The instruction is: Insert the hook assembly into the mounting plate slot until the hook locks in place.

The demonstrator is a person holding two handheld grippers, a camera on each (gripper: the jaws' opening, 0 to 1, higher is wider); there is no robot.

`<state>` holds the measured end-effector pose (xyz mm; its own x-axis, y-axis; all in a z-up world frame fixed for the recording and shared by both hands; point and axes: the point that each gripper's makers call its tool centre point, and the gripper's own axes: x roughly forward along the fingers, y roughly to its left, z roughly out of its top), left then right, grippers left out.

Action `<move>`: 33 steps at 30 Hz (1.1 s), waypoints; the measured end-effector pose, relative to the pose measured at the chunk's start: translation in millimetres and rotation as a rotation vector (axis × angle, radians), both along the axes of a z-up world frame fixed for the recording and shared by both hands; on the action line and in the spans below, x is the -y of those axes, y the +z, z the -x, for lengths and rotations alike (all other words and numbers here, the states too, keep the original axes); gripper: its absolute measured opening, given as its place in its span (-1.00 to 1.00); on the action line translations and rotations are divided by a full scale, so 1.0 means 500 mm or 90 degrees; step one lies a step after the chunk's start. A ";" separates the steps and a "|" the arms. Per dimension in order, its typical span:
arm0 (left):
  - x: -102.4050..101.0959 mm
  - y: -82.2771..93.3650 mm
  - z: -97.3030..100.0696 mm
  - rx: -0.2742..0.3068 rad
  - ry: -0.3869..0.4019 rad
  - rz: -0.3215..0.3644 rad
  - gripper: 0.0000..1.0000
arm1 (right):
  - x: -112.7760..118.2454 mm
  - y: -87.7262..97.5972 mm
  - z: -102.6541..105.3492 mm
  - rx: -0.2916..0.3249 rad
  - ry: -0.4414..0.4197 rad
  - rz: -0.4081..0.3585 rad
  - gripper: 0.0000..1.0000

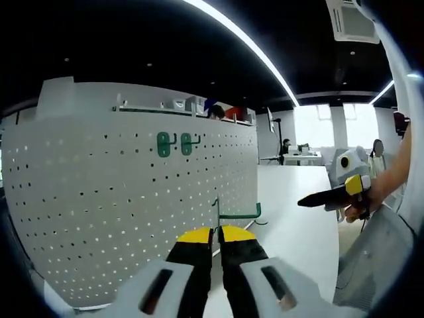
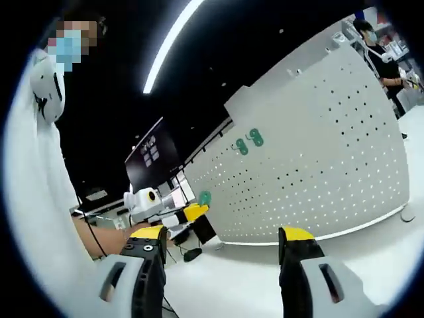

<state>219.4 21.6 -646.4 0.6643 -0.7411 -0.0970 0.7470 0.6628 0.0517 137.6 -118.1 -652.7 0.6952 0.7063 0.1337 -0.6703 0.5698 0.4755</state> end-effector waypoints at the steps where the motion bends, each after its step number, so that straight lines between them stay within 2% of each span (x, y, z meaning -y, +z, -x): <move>1: 0.000 0.000 0.001 0.000 0.000 0.000 -0.92 | -0.002 -0.002 0.000 0.002 0.001 0.006 0.33; 8: 0.001 -0.001 0.004 -0.001 0.001 0.001 -0.92 | -0.020 0.001 -0.005 0.011 0.011 0.019 0.29; 14: 0.004 0.001 0.006 -0.002 0.002 0.005 -0.92 | -0.057 0.001 -0.018 0.016 0.031 0.023 0.27; 19: 0.005 -0.001 0.009 -0.003 0.002 0.006 -0.92 | -0.087 0.011 -0.029 0.022 0.048 0.016 0.27; 33: -0.002 0.004 0.011 -0.002 0.012 0.012 -0.92 | -0.135 0.019 -0.051 0.021 0.070 -0.006 0.22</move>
